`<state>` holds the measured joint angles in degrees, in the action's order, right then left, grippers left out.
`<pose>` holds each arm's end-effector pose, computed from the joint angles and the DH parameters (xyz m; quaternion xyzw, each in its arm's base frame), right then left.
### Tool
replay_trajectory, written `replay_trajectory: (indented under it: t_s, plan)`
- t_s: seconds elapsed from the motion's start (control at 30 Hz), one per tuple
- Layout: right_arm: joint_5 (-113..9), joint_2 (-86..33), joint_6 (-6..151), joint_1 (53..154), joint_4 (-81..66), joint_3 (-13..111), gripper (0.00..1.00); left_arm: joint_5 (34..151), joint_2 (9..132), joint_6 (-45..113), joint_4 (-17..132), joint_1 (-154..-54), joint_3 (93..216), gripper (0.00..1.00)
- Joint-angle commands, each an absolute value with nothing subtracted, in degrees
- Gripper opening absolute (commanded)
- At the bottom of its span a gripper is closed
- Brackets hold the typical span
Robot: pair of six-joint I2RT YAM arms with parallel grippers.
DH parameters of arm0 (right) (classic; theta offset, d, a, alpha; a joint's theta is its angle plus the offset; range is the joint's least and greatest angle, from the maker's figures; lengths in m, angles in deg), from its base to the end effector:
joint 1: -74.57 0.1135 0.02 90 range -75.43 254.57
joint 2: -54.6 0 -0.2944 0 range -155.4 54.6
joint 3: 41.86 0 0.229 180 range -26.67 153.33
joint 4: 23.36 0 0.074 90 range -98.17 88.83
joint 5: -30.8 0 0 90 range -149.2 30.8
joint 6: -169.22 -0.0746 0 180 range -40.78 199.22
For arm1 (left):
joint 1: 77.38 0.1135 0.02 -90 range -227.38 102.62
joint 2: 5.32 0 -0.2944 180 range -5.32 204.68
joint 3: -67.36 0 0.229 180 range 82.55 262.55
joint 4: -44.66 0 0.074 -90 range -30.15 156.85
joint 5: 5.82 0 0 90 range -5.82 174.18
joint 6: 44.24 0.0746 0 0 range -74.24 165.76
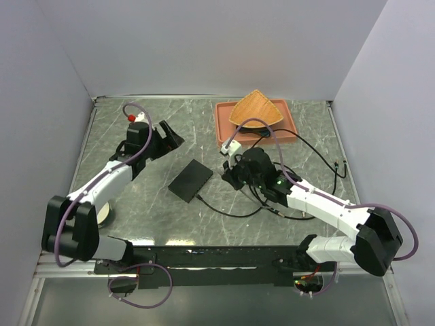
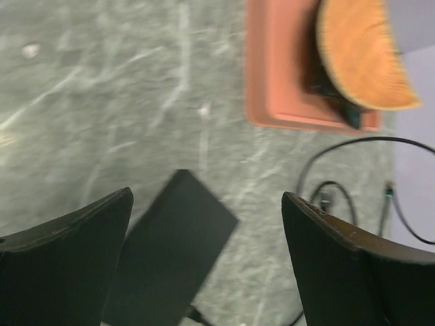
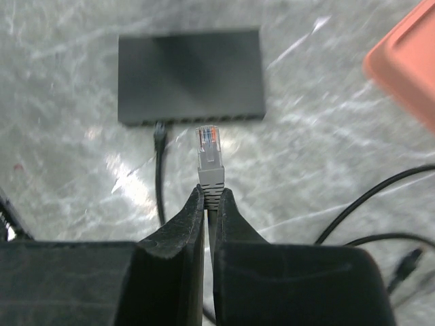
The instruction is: Insert the plug into the switch port
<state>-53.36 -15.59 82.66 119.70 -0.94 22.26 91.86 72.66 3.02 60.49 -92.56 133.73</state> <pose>0.1909 0.2025 0.2956 -0.3767 0.7716 0.2226 0.4617 0.3007 -0.0919 0.2872 -0.1693 0.8365 -0.3009 0.4256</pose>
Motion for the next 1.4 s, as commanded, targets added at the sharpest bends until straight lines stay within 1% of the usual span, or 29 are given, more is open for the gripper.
replay_trajectory:
  t_s: [0.0,0.23,0.47,0.73,1.0,1.23,1.37]
  plan:
    - [-50.4,-15.5,77.3,119.6,-4.7,19.2,0.00,93.5,77.5,6.1,61.3,-90.2,132.5,0.96]
    - [-48.7,-19.2,74.9,119.7,-6.6,18.1,0.00,99.6,85.8,7.2,61.0,-89.9,133.3,0.94]
    - [-48.9,-21.2,74.6,119.9,-6.7,18.9,0.00,101.7,86.7,7.8,61.0,-89.9,132.3,0.94]
    - [-48.8,-29.5,73.1,121.4,-6.5,21.8,0.00,104.9,89.1,7.9,60.3,-90.1,132.2,0.91]
    - [-49.1,-38.9,71.8,124.0,-7.0,27.0,0.00,106.1,90.6,9.1,61.0,-90.0,132.3,0.91]
    - [-48.7,-43.4,71.2,124.2,-7.6,30.4,0.00,107.4,91.4,9.3,60.7,-90.0,132.4,0.90]
    - [-49.3,-44.9,71.1,124.4,-8.0,30.0,0.00,107.7,91.4,9.2,60.3,-90.0,132.4,0.90]
